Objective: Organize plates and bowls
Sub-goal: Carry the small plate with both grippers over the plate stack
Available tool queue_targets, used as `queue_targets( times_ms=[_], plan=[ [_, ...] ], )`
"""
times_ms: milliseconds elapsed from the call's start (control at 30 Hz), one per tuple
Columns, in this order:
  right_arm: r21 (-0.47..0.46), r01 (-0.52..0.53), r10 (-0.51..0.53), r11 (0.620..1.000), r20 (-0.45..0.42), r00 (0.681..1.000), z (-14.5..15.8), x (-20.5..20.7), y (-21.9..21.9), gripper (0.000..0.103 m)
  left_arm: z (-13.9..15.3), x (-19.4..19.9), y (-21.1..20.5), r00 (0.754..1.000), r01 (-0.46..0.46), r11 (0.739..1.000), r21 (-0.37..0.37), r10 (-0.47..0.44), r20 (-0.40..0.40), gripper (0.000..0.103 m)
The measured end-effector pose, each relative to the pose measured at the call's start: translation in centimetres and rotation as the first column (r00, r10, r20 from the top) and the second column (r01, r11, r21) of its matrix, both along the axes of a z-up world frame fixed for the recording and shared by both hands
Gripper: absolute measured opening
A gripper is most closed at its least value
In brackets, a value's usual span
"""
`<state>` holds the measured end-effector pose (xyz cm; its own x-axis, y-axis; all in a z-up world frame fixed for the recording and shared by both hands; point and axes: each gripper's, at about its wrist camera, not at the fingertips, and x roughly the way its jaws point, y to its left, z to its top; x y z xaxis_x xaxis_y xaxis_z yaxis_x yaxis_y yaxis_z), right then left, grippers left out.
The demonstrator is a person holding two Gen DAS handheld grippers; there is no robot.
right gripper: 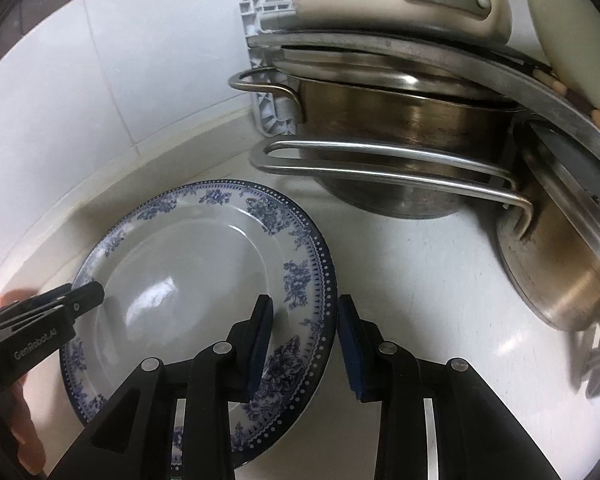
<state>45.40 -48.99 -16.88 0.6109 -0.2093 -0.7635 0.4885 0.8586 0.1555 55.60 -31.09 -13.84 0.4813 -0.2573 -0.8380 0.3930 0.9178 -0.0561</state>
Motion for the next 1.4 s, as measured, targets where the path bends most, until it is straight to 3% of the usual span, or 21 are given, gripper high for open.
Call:
queue_targets(
  times_ms=[367,733,1100,1400],
  plan=[
    [-0.033,-0.039,0.041,0.999,0.052,0.998,4.5,-4.1,2.9,0.034,4.5,-5.1,4.4,0.998,-0.045,0.998,-0.049,0.047,0.05,0.04],
    [-0.096,-0.138,0.146,0.986,0.086,0.986,9.7,-8.6,8.8,0.034,8.9,-9.8,10.7,0.987,-0.135,0.988,-0.072,0.141,0.083,0.04],
    [-0.11,-0.231,0.244,0.967,0.12,0.962,12.9,-12.7,15.7,0.034,12.0,-15.9,19.6,0.964,-0.233,0.969,-0.086,0.242,0.113,0.04],
    [-0.115,-0.329,0.342,0.937,0.132,0.93,14.1,-15.1,22.5,0.034,12.9,-20.3,26.9,0.934,-0.324,0.942,-0.089,0.334,0.127,0.04]
  ],
)
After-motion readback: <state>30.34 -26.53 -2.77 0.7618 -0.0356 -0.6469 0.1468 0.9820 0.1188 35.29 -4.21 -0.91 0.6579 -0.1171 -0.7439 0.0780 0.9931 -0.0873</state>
